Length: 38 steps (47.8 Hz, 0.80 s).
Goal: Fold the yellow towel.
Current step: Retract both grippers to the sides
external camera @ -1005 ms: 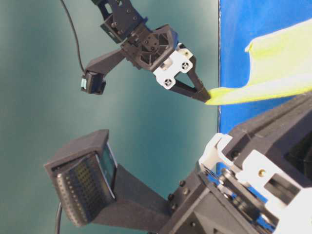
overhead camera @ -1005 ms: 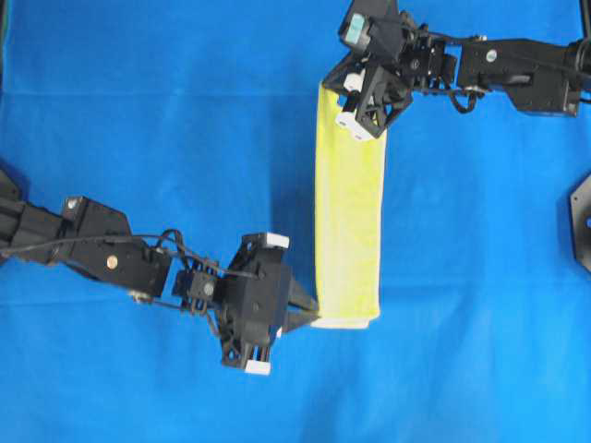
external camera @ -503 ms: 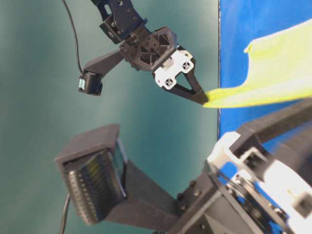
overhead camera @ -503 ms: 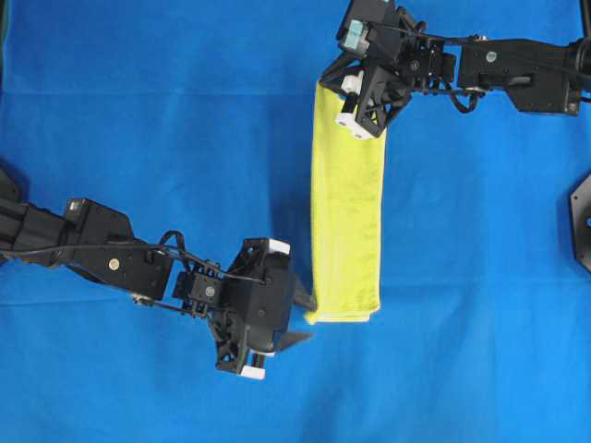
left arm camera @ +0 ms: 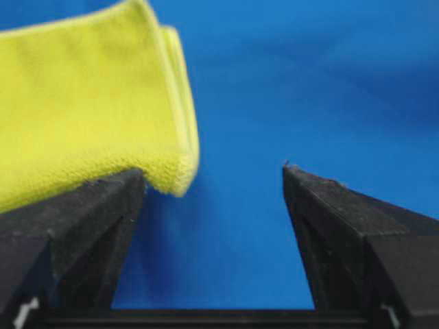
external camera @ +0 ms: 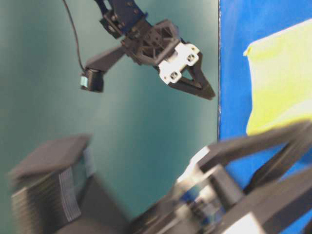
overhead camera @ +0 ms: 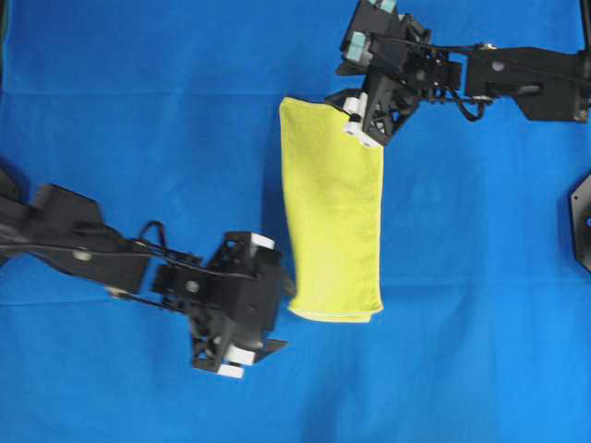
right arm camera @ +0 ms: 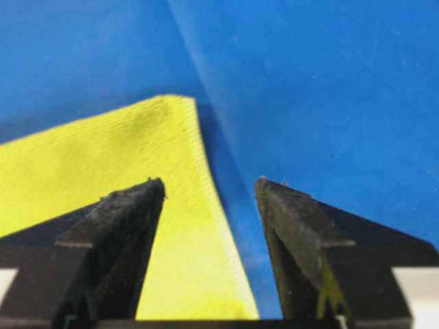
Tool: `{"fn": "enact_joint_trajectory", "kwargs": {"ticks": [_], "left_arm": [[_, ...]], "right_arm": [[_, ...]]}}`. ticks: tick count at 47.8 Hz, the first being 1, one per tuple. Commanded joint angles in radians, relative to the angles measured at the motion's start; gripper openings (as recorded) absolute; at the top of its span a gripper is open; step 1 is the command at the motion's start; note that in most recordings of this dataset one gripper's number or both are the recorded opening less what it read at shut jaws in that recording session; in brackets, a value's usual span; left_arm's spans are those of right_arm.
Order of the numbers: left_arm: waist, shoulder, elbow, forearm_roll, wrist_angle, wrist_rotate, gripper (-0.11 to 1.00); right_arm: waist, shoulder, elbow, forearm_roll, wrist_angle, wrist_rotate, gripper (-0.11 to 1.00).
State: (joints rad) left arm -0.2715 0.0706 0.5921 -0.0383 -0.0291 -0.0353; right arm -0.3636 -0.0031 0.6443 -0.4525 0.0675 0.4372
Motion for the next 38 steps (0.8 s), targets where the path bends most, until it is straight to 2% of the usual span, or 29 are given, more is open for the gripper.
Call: {"fn": "enact_joint_trajectory", "kwargs": {"ticks": [1,11,19,25,38], "left_arm": [[-0.006,-0.103,0.009,0.000,0.044,-0.003,0.75],[0.000,-0.299,0.104,0.006,0.049,0.014,0.74],[0.020,-0.457,0.179,0.008,0.026,0.032,0.74],[0.069,-0.574,0.276,0.008,-0.048,0.061,0.74],[0.190,-0.813,0.483,0.008,-0.181,0.081,0.74]], "right_arm": [[0.032,-0.084,0.008,0.000,0.026,0.002,0.60],[0.140,-0.255,0.083,0.021,0.081,0.003,0.60],[0.210,-0.414,0.175,0.044,0.075,0.005,0.60],[0.222,-0.531,0.252,0.069,0.040,0.011,0.60],[0.222,-0.755,0.423,0.075,-0.075,0.018,0.60]]}}
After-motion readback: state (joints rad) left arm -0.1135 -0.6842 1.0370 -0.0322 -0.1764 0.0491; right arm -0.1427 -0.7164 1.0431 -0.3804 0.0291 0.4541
